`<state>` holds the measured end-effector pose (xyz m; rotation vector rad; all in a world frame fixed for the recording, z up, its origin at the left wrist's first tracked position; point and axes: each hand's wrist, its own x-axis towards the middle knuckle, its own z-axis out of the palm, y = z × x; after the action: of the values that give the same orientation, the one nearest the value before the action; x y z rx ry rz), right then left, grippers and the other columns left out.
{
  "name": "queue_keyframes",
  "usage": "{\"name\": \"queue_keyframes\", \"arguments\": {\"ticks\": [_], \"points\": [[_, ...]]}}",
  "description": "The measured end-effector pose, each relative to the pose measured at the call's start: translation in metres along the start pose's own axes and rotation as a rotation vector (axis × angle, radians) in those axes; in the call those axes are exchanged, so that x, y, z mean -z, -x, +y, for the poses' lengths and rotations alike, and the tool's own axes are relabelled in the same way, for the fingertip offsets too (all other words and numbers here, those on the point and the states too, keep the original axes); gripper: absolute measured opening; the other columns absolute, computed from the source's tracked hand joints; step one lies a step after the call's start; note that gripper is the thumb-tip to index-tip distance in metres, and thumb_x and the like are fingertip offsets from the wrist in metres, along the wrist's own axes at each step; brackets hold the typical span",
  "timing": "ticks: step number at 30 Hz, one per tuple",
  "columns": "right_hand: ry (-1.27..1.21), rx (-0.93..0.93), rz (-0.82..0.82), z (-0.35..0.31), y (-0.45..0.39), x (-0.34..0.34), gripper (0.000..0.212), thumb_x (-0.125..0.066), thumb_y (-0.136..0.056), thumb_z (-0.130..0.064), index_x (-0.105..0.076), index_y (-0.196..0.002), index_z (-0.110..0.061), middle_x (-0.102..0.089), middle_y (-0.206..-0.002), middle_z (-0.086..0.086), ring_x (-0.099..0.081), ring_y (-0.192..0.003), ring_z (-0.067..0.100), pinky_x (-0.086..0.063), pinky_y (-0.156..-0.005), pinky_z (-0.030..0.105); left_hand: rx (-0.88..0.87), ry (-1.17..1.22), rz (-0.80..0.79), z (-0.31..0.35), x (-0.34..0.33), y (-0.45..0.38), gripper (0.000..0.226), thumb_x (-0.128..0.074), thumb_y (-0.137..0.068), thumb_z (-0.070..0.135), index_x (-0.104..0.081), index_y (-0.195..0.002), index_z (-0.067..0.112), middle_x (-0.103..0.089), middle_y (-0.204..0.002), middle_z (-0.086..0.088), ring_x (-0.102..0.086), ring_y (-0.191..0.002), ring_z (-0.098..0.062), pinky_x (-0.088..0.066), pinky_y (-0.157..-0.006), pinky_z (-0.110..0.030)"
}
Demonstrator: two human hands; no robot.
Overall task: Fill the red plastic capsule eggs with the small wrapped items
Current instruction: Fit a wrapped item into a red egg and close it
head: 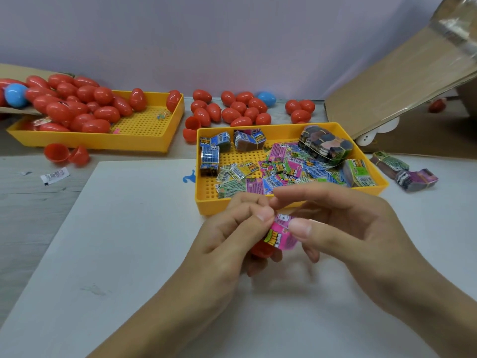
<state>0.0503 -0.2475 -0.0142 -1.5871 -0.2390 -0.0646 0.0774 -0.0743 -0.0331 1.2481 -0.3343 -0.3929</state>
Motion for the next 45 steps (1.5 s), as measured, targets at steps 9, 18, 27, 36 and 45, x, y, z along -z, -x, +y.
{"name": "queue_keyframes", "arguments": {"ticks": [9, 18, 27, 36, 45], "points": [[-0.013, 0.02, -0.042, -0.003, 0.0, -0.001, 0.026, -0.075, -0.072, -0.027, -0.077, -0.096, -0.018, -0.073, -0.095, 0.005, -0.064, -0.077, 0.009, -0.048, -0.055, 0.014, 0.031, -0.06, -0.008, -0.002, 0.001, 0.0, 0.043, -0.058, -0.083, 0.047, -0.07, -0.094, 0.007, -0.056, -0.103, -0.004, -0.06, -0.071, -0.009, -0.038, -0.067, -0.041], [0.397, 0.212, 0.036, -0.007, 0.004, -0.002, 0.007, -0.074, -0.08, -0.023, -0.078, -0.085, -0.018, -0.073, -0.095, -0.006, -0.07, -0.084, 0.02, -0.052, -0.051, 0.032, -0.011, -0.077, 0.01, -0.001, -0.003, 0.0, 0.028, -0.06, -0.091, 0.042, -0.072, -0.073, 0.025, -0.055, -0.087, 0.009, -0.057, -0.065, -0.005, -0.039, -0.059, -0.025], [0.435, 0.251, 0.129, -0.002, 0.006, -0.007, 0.009, -0.073, -0.079, -0.014, -0.074, -0.086, -0.019, -0.071, -0.088, -0.009, -0.069, -0.087, 0.016, -0.052, -0.054, 0.023, -0.056, -0.097, 0.019, -0.001, -0.004, -0.001, 0.034, -0.054, -0.086, 0.05, -0.069, -0.075, 0.022, -0.053, -0.083, 0.005, -0.054, -0.059, -0.007, -0.04, -0.051, -0.016], [0.329, 0.148, 0.267, -0.001, 0.005, -0.008, 0.015, -0.074, -0.073, -0.027, -0.074, -0.088, -0.029, -0.073, -0.08, -0.008, -0.07, -0.076, 0.015, -0.053, -0.046, 0.029, -0.101, -0.092, 0.01, 0.0, -0.001, 0.002, 0.018, -0.068, -0.074, 0.033, -0.071, -0.067, 0.016, -0.059, -0.095, 0.005, -0.054, -0.056, -0.012, -0.039, -0.052, -0.017], [0.379, 0.25, 0.235, -0.001, 0.006, -0.008, 0.011, -0.069, -0.077, -0.031, -0.076, -0.086, -0.03, -0.071, -0.08, -0.011, -0.069, -0.073, 0.014, -0.049, -0.042, 0.034, -0.163, -0.132, 0.057, 0.0, -0.005, 0.004, 0.022, -0.066, -0.081, 0.033, -0.067, -0.07, 0.013, -0.06, -0.091, 0.004, -0.056, -0.06, -0.015, -0.042, -0.056, -0.028]]}}
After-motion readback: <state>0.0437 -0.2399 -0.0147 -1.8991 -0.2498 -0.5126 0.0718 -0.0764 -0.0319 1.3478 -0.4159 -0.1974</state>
